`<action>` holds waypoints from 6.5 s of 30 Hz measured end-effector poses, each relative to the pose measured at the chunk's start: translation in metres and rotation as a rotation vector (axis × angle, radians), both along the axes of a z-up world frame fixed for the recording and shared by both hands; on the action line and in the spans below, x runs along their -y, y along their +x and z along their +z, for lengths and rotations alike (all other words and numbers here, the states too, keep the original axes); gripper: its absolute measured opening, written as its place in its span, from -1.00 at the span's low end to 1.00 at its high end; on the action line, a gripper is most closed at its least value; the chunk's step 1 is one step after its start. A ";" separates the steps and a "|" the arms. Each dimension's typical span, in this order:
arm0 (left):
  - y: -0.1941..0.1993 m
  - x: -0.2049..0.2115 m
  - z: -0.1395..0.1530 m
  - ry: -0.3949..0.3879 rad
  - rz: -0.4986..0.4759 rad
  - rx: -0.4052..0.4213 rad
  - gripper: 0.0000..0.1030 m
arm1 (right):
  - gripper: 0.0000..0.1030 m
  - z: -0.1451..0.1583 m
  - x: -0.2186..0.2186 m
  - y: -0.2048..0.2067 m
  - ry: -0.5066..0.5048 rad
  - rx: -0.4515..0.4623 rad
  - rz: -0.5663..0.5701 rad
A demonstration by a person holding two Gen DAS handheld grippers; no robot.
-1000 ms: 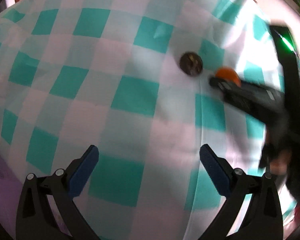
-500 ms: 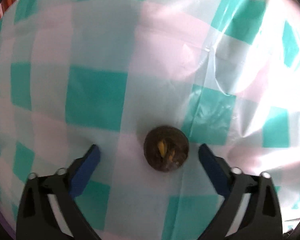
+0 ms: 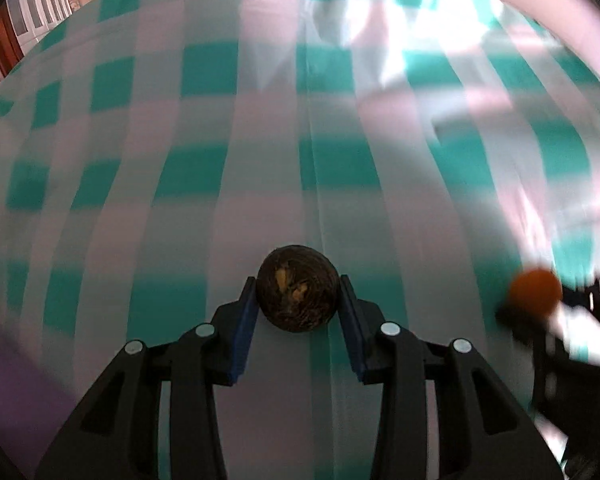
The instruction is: Organize fruits
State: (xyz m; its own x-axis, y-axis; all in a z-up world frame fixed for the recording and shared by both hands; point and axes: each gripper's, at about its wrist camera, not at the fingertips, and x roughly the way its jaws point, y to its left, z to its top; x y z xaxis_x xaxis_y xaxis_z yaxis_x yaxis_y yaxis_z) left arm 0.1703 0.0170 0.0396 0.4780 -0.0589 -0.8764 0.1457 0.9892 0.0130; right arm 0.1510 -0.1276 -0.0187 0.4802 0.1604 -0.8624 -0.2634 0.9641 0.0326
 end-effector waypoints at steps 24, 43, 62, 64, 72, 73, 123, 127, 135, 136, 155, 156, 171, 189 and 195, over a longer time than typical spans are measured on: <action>-0.229 0.031 0.025 0.014 0.050 0.021 -0.23 | -0.17 0.051 0.031 -0.181 -0.011 0.027 0.374; -0.279 -0.013 0.076 0.072 0.114 0.144 -0.23 | -0.18 0.067 -0.014 -0.201 0.024 0.024 0.482; -0.250 -0.187 0.109 0.073 0.260 0.198 -0.22 | -0.17 0.125 -0.183 -0.146 0.138 0.075 0.530; -0.247 -0.208 0.106 0.071 0.276 0.189 -0.22 | -0.17 0.132 -0.205 -0.143 0.161 0.080 0.543; -0.244 -0.263 0.077 0.050 0.307 0.091 -0.22 | -0.17 0.140 -0.286 -0.137 0.201 0.049 0.611; -0.244 -0.267 0.072 0.050 0.303 0.077 -0.22 | -0.17 0.138 -0.292 -0.138 0.196 0.043 0.616; -0.267 -0.312 0.057 0.028 0.213 -0.102 0.96 | 0.69 0.089 -0.412 -0.118 -0.177 -0.095 0.637; -0.289 -0.313 0.098 -0.019 0.261 0.095 0.97 | 0.68 0.117 -0.390 -0.121 -0.095 -0.014 0.604; -0.315 -0.312 0.158 -0.013 0.511 0.297 0.97 | 0.69 0.145 -0.351 -0.127 -0.077 0.053 0.507; -0.314 -0.313 0.157 -0.029 0.526 0.281 0.97 | 0.69 0.142 -0.350 -0.125 -0.063 0.028 0.504; -0.275 -0.331 0.075 -0.035 0.606 -0.149 0.96 | 0.68 0.096 -0.368 -0.141 -0.249 -0.055 0.641; -0.273 -0.331 0.074 -0.035 0.602 -0.155 0.97 | 0.68 0.094 -0.369 -0.141 -0.248 -0.061 0.641; -0.256 -0.342 0.056 -0.053 0.556 -0.208 0.97 | 0.68 0.076 -0.380 -0.132 -0.250 -0.127 0.612; -0.257 -0.339 0.054 -0.034 0.537 -0.211 0.96 | 0.68 0.073 -0.383 -0.134 -0.250 -0.149 0.586; -0.261 -0.343 0.050 -0.053 0.557 -0.229 0.96 | 0.69 0.074 -0.381 -0.135 -0.246 -0.148 0.578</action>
State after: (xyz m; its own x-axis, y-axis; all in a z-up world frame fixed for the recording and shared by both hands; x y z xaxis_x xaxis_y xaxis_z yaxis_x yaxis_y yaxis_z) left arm -0.0909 0.3598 0.0898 0.2491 0.0998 -0.9633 -0.4008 0.9161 -0.0087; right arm 0.0155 0.2535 0.0552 0.2488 0.1469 -0.9574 -0.7520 0.6522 -0.0953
